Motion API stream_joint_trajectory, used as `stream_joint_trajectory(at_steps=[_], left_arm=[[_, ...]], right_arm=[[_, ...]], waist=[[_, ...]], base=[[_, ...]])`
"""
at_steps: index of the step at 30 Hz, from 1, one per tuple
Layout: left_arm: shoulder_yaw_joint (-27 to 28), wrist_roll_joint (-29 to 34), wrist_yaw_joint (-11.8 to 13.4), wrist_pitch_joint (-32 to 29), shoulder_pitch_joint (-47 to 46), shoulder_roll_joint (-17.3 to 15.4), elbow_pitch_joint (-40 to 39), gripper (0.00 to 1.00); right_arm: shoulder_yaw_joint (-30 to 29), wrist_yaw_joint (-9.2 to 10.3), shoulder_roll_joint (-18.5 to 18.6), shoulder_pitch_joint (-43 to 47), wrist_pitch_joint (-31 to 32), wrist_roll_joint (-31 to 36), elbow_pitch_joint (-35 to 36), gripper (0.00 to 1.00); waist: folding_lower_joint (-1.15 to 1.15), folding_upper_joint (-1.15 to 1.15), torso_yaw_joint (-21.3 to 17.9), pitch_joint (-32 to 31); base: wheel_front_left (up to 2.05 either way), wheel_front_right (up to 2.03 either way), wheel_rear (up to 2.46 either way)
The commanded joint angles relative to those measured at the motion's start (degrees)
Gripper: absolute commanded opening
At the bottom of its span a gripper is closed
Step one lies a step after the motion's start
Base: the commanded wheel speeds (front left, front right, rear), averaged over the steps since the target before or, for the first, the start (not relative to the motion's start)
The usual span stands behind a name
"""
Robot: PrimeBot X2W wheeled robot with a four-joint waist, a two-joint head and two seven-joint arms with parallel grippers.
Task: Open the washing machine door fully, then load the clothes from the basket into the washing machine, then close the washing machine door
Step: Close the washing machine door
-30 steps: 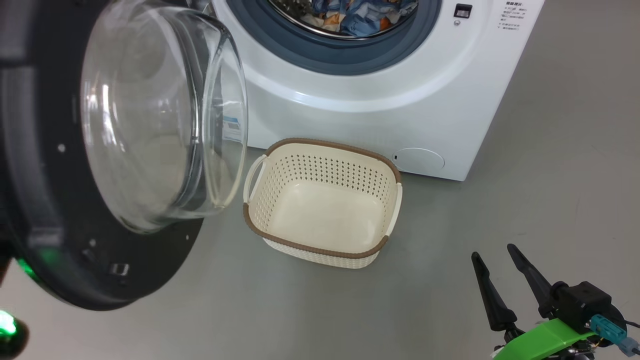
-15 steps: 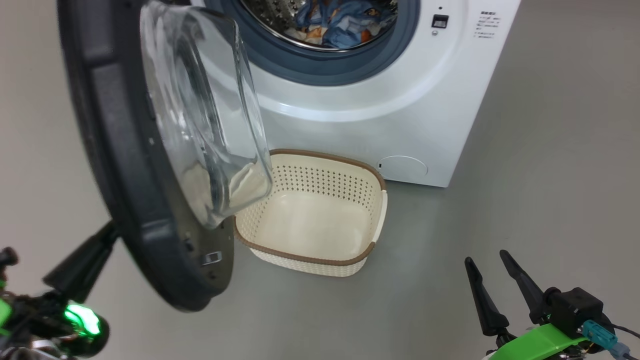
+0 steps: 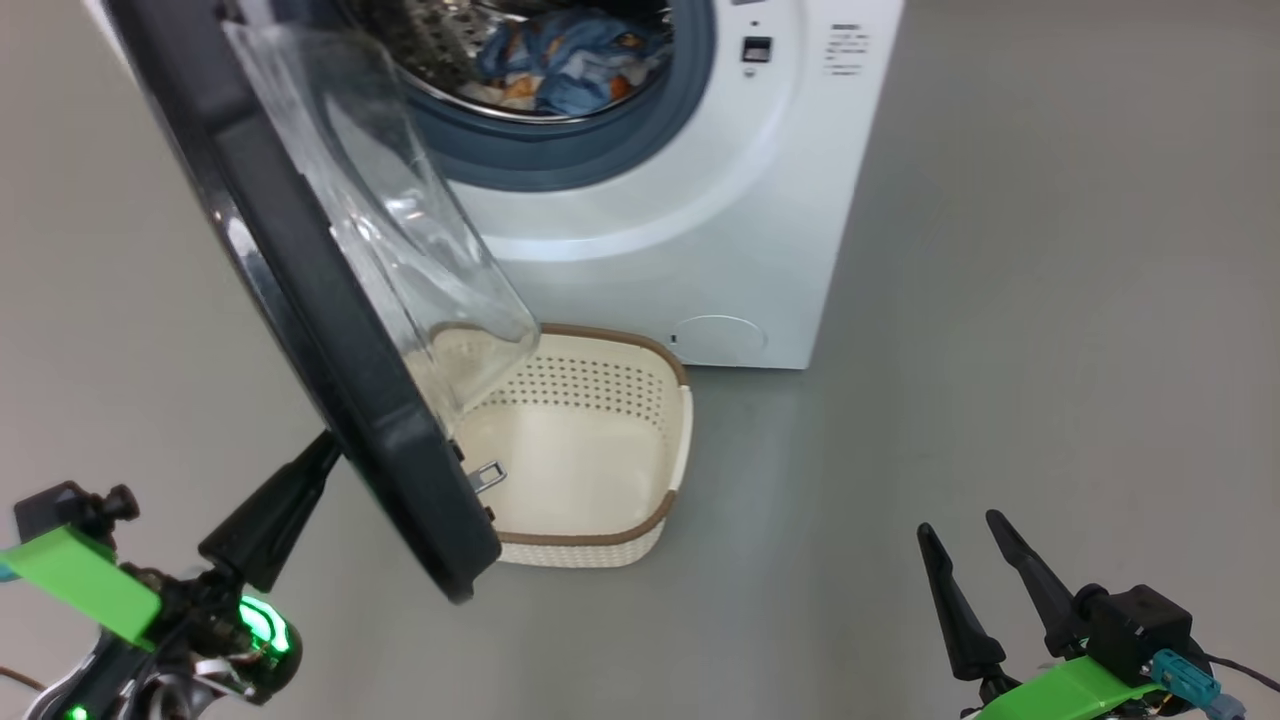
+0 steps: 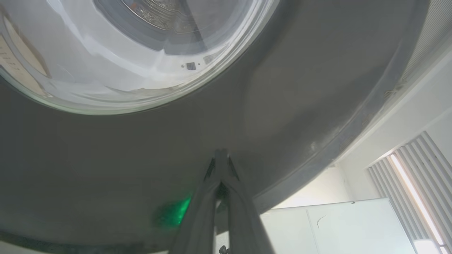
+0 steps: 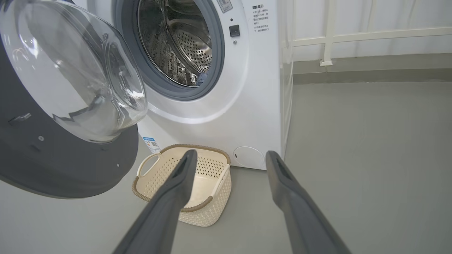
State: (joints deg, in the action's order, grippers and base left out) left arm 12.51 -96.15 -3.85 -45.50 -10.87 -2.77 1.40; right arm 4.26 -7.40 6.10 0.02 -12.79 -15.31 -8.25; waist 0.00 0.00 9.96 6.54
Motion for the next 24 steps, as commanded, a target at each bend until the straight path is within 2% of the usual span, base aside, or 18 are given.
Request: stream_joint_trajectory(at_steps=[1, 8, 24], left_arm=[[0.2, 0.8, -1.1, 1.0, -3.1, -0.5, -0.2, 0.0], [-3.2, -0.9, -3.1, 4.9, -6.8, -0.2, 3.5, 0.0], [-5.4, 2.1, -3.6, 16.4, -16.2, -0.1, 7.6, 0.0]], right_arm=[[1.2, -0.09, 0.3, -2.0, -0.9, -0.7, 1.1, 1.0], [1.0, -0.09, 0.3, -2.4, -1.3, -0.8, 0.7, 1.0], [1.1, -0.09, -0.4, -4.5, -2.0, -1.1, 0.0, 1.0]], waist=[[0.0, 0.0, -3.5, 0.5], [0.0, 0.0, -8.3, 1.3], [0.0, 0.0, -16.1, 5.4]], base=[[0.0, 0.0, 0.0], [0.0, 0.0, 0.0], [0.0, 0.0, 0.0]])
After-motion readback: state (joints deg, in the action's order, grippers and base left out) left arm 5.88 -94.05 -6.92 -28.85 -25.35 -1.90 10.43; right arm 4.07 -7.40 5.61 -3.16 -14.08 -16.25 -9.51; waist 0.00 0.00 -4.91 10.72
